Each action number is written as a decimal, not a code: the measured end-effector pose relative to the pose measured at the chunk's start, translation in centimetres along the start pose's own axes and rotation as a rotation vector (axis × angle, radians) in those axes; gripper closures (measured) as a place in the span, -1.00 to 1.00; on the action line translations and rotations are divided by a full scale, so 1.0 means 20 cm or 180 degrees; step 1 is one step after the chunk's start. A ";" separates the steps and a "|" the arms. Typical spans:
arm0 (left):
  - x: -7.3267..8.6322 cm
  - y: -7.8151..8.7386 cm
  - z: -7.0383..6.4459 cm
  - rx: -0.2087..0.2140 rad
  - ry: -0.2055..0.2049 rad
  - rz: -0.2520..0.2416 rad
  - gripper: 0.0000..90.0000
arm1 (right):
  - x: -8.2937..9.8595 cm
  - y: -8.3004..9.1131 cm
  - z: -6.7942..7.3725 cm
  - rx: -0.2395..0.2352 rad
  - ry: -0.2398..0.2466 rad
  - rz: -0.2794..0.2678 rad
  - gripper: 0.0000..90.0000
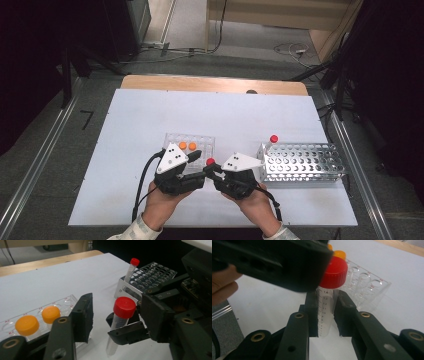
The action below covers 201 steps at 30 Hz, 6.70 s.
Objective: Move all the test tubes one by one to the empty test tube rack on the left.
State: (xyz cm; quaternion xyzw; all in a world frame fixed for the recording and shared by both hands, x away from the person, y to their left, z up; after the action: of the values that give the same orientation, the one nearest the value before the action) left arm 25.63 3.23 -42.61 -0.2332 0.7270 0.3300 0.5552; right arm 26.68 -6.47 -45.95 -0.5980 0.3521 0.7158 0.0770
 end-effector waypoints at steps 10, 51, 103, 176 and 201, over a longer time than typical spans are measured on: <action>0.02 -0.01 -0.01 0.0058 -0.0032 0.0028 0.45 | -0.02 -0.01 0.02 -0.0042 0.0032 -0.0014 0.59; -0.12 0.18 0.23 -0.0312 0.0166 -0.0223 0.56 | 0.18 0.31 -0.31 0.0429 -0.0286 -0.0010 -0.25; 0.05 0.07 0.46 -0.0948 0.0077 -0.0264 0.33 | 0.22 0.35 -0.41 0.0611 -0.0364 -0.0025 -0.24; -0.03 0.09 0.31 -0.0785 0.0138 -0.0225 -0.66 | 0.01 0.38 -0.44 0.0828 -0.0196 -0.0335 0.60; 0.03 -0.04 -0.07 -0.0026 -0.0175 0.0045 -0.29 | 0.10 0.14 -0.10 0.0138 0.0018 0.0034 0.60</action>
State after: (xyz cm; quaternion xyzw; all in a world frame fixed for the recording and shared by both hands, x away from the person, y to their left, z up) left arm 25.12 1.75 -43.06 -0.2211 0.7117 0.3432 0.5716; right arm 26.22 -10.32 -46.66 -0.5964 0.3709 0.7067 0.0851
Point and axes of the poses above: each handheld gripper's, and its own axes: y roughly backward along the jaws, x roughly out of its underside, z roughly to its left, the point moved 7 cm from there along -y, roughly forward along the jaws, and after that the axes turned 10 degrees about -z, right-handed, at the moved point
